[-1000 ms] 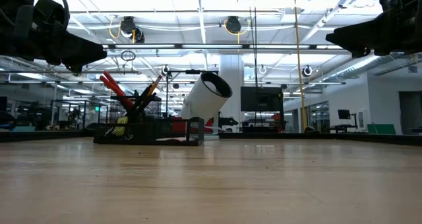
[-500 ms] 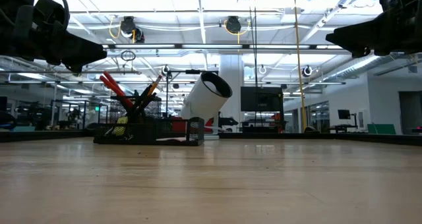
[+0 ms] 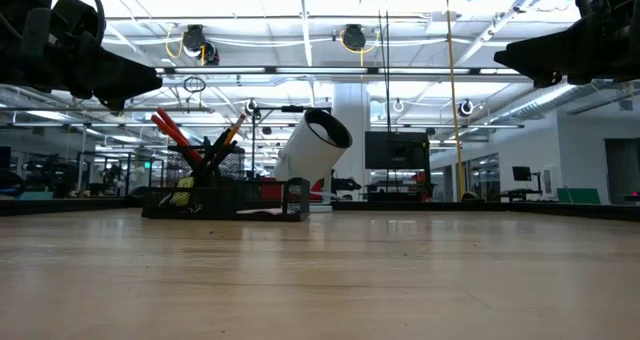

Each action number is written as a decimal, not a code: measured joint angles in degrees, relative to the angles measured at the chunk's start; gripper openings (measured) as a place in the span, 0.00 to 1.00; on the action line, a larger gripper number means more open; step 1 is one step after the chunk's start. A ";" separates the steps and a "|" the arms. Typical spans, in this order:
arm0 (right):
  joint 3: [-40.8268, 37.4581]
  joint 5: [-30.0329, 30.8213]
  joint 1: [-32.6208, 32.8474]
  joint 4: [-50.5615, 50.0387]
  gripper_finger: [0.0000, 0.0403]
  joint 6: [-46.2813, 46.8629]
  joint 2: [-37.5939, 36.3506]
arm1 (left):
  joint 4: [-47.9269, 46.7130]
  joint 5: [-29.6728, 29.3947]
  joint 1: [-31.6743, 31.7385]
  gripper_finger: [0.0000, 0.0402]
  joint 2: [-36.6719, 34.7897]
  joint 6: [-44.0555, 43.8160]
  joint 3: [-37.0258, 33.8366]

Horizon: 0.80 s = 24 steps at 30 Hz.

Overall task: Pick and place office supplies into organizer
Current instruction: Return to Home Position

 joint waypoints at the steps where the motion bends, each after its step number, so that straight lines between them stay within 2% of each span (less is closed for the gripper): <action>1: 0.00 -0.01 -0.01 -0.01 0.40 0.01 -0.01 | 0.00 0.00 -0.01 0.37 0.00 0.00 -0.02; 24: 0.00 0.00 0.00 -0.01 0.40 0.00 0.01 | 0.00 0.00 0.01 0.37 0.00 0.02 -0.04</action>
